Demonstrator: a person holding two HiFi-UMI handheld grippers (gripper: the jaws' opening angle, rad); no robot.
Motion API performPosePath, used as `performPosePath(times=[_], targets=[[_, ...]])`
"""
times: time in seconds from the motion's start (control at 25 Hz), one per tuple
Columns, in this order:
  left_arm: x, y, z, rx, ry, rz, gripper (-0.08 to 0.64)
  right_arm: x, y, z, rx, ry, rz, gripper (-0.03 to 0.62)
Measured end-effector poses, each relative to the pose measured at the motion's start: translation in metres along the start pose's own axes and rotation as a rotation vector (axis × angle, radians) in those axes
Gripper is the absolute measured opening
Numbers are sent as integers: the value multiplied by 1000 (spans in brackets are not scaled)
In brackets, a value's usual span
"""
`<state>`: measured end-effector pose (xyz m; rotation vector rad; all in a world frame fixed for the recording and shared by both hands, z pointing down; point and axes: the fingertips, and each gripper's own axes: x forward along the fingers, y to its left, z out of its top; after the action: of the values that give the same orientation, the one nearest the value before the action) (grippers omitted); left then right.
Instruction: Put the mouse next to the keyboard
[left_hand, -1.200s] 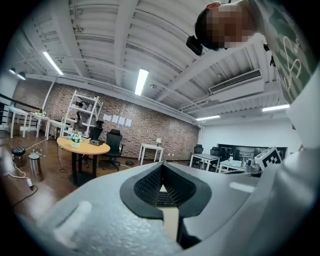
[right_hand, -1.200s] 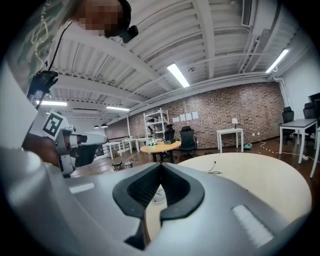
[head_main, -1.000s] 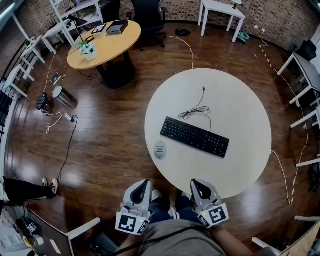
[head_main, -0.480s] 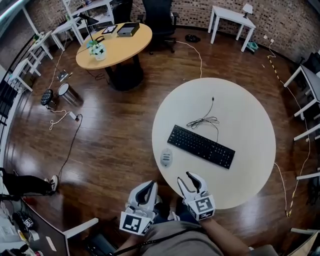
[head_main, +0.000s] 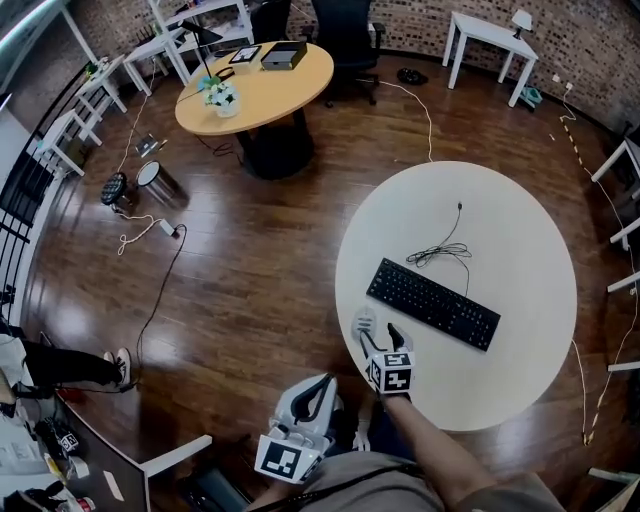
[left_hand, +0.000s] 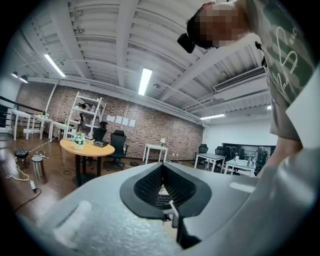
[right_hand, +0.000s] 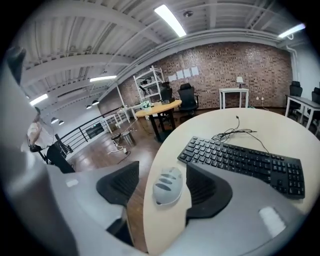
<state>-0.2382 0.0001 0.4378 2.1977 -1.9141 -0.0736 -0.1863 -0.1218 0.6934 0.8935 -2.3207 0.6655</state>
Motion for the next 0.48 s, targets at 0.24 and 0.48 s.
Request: performPosePath(times=[0.24,0.48], targets=[[-1,12,0,-7,-2,-12,2,52,-2,-22,-14,89,-107,285],[-1,33,-1,-9,14,-5,2,78,-18,-40,11,156,-147,285]])
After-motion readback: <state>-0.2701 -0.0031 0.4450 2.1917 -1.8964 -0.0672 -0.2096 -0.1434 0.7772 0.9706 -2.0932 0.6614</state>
